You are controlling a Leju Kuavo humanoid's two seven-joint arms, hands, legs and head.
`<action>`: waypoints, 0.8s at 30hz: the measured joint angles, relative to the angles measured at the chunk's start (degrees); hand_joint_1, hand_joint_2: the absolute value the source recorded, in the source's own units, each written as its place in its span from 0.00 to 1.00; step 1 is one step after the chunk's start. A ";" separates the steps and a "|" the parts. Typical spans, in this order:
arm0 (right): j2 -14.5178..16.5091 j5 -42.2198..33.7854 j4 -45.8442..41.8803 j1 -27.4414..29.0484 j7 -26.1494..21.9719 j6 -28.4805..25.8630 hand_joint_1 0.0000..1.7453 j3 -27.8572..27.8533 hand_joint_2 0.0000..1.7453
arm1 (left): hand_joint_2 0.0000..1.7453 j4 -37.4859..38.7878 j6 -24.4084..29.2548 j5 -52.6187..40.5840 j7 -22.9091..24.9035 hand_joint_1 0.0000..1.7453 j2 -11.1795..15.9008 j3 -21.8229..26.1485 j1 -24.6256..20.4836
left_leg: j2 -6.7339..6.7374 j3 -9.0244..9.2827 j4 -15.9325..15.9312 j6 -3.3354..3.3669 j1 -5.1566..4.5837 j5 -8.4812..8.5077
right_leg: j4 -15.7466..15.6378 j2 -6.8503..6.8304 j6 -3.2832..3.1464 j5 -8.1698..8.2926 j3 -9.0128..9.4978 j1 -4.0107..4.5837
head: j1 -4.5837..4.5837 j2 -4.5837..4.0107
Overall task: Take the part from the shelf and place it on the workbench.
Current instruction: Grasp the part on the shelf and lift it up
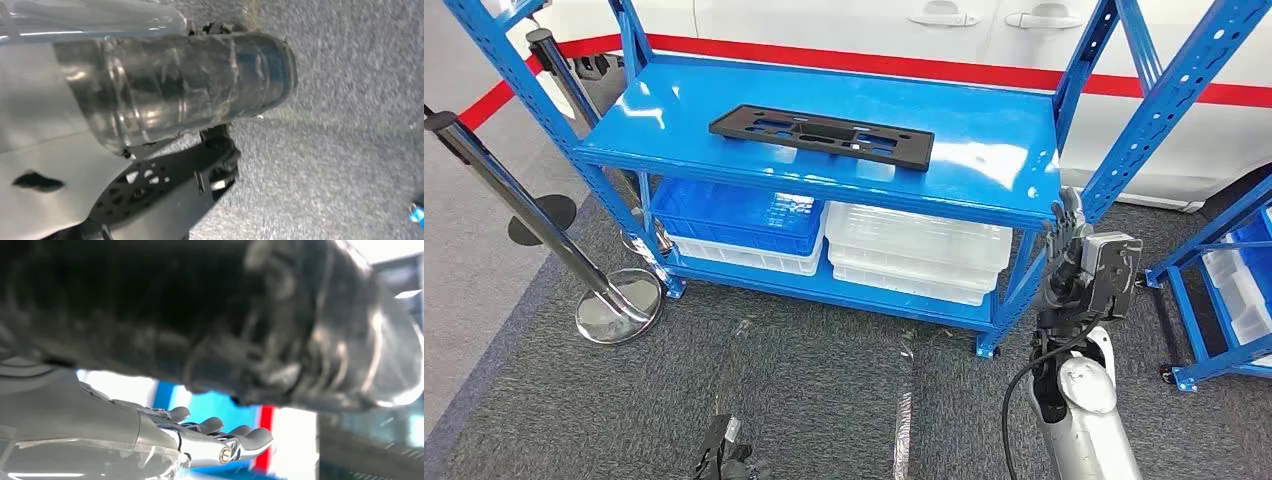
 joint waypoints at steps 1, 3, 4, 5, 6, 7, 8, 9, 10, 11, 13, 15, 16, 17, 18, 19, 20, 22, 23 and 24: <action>-0.14 -0.30 -0.84 -0.12 0.04 -0.01 0.00 0.78 0.00 | 0.00 0.04 0.02 0.14 -0.05 0.00 0.03 -0.17 -0.04 | 0.03 0.17 -0.16 0.09 0.02 0.02 | 0.94 -0.03 0.00 -0.60 -0.40 0.00 | 0.02 0.00; -0.62 -1.33 -3.45 -0.39 0.20 -0.04 0.00 3.19 0.00 | 0.00 0.18 0.05 0.44 -0.15 0.00 0.07 -0.78 -0.21 | 0.10 0.53 -0.39 0.40 0.06 0.01 | 6.10 -0.07 0.04 -3.14 -2.79 0.02 | 0.03 0.00; -0.85 -1.98 -5.03 -0.53 0.35 -0.06 0.00 4.65 0.00 | 0.00 0.25 0.05 0.68 -0.17 0.00 0.09 -1.21 -0.30 | 0.12 0.66 -0.40 0.59 0.07 -0.10 | 9.96 -0.08 0.11 -4.76 -4.69 0.08 | 0.06 0.00; -1.07 -2.54 -6.32 -0.59 0.53 -0.09 0.00 5.83 0.00 | 0.00 0.30 0.05 0.85 -0.19 0.00 0.09 -1.60 -0.35 | 0.13 0.76 -0.34 0.72 0.08 -0.23 | 13.46 -0.08 0.19 -5.92 -6.53 0.09 | 0.05 0.00; -1.26 -3.09 -7.59 -0.59 0.68 -0.13 0.00 7.00 0.00 | 0.00 0.36 0.06 1.05 -0.21 0.00 0.11 -1.96 -0.34 | 0.11 0.88 -0.28 0.78 0.10 -0.39 | 15.33 -0.09 0.28 -6.13 -7.66 0.06 | 0.07 0.00; -1.47 -3.62 -8.85 -0.63 0.82 -0.18 0.00 8.20 0.00 | 0.00 0.42 0.07 1.26 -0.24 0.00 0.13 -2.35 -0.31 | 0.08 1.04 -0.19 0.76 0.15 -0.59 | 15.09 -0.10 0.35 -5.24 -7.78 0.02 | 0.06 0.00; -1.71 -4.16 -10.29 -0.73 0.94 -0.25 0.00 9.57 0.00 | 0.00 0.51 0.07 1.44 -0.28 0.00 0.15 -2.78 -0.30 | 0.03 1.24 -0.02 0.67 0.22 -0.86 | 12.72 -0.12 0.40 -3.39 -6.83 -0.05 | 0.07 0.00; -2.04 -4.75 -12.07 -0.91 1.05 -0.39 0.00 11.25 0.00 | 0.00 0.62 0.08 1.67 -0.33 0.00 0.18 -3.33 -0.32 | -0.02 1.44 0.24 0.50 0.29 -1.22 | 8.97 -0.15 0.44 -1.17 -5.19 -0.15 | 0.09 0.00; -2.39 -5.24 -13.69 -1.16 1.17 -0.58 0.00 12.82 0.00 | 0.00 0.74 0.08 1.88 -0.39 0.00 0.20 -3.91 -0.36 | -0.06 1.55 0.61 0.22 0.24 -1.65 | 5.25 -0.17 0.45 0.42 -3.40 -0.13 | 0.09 0.00; -2.67 -5.68 -15.43 -1.42 1.41 -0.81 0.00 14.48 0.00 | 0.00 0.89 0.10 2.11 -0.45 0.00 0.24 -4.47 -0.43 | -0.08 1.52 0.99 -0.08 0.18 -2.05 | 2.34 -0.16 0.30 1.31 -1.94 -0.09 | 0.09 0.00; -3.14 -6.23 -18.48 -1.74 1.89 -1.30 0.00 17.48 0.00 | 0.00 1.18 0.20 2.61 -0.55 0.00 0.33 -5.37 -0.54 | -0.06 1.32 1.38 -0.62 0.07 -2.53 | 0.42 -0.05 -0.17 0.95 -0.92 0.18 | 0.04 0.00; -3.59 -6.56 -21.39 -1.88 2.44 -1.79 0.00 20.36 0.00 | 0.00 1.48 0.32 3.02 -0.61 0.00 0.50 -6.23 -0.62 | -0.06 1.29 1.48 -1.08 0.18 -2.84 | 0.08 -0.03 -0.80 0.78 -0.71 0.13 | 0.00 0.00; -3.81 -6.67 -22.73 -1.99 2.68 -2.03 0.00 21.71 0.00 | 0.00 1.61 0.37 3.22 -0.63 0.00 0.60 -6.65 -0.67 | -0.05 1.07 2.20 -1.41 0.24 -3.33 | -0.09 -0.17 -1.12 0.69 -0.43 0.03 | -0.09 0.00; -4.01 -6.75 -24.09 -2.13 2.91 -2.22 0.00 23.05 0.00 | 0.00 1.72 0.39 3.39 -0.66 0.00 0.69 -7.03 -0.75 | -0.01 0.34 3.89 -1.76 0.32 -4.21 | -0.28 -0.37 -1.42 0.59 -0.09 -0.08 | -0.25 0.00; -4.17 -6.78 -25.42 -2.23 3.12 -2.44 0.00 24.34 0.00 | 0.00 1.83 0.40 3.60 -0.68 0.00 0.77 -7.40 -0.84 | 0.04 -1.09 6.75 -2.11 0.46 -5.47 | -0.39 -0.66 -1.70 0.42 0.26 -0.12 | -0.38 0.00; -4.32 -6.78 -26.46 -2.30 3.24 -2.68 0.00 25.37 0.00 | 0.00 1.91 0.40 3.76 -0.69 0.00 0.78 -7.68 -0.92 | 0.08 -2.98 10.26 -2.40 0.58 -6.78 | -0.43 -0.95 -1.90 0.24 0.52 -0.08 | -0.54 0.00; -4.49 -6.74 -27.53 -2.34 3.53 -2.98 0.00 26.45 0.00 | 0.00 2.02 0.41 3.92 -0.69 0.00 0.78 -8.00 -0.98 | 0.10 -5.33 14.06 -2.60 0.73 -7.90 | -0.43 -1.27 -2.01 0.02 0.74 -0.03 | -0.59 0.00; -4.99 -6.54 -29.46 -2.35 4.20 -3.69 0.00 28.68 0.00 | 0.00 2.27 0.43 4.33 -0.70 0.00 0.80 -8.69 -0.92 | 0.13 -8.58 18.00 -2.77 0.92 -7.76 | -0.43 -1.85 -2.08 -0.51 1.27 0.06 | -0.58 0.00; -5.24 -6.38 -30.43 -2.36 4.59 -4.01 0.00 29.83 0.00 | 0.00 2.39 0.44 4.49 -0.70 0.00 0.80 -8.99 -0.86 | 0.18 -8.81 17.12 -2.73 0.97 -6.15 | -0.43 -2.14 -2.05 -0.84 1.69 0.09 | -0.57 0.00; -5.45 -6.20 -31.28 -2.37 4.81 -4.25 0.00 30.81 0.00 | 0.00 2.50 0.45 4.62 -0.70 0.00 0.81 -9.23 -0.83 | 0.41 -7.78 14.03 -2.60 0.98 -3.71 | -0.44 -2.41 -2.00 -1.19 2.20 0.09 | -0.58 0.00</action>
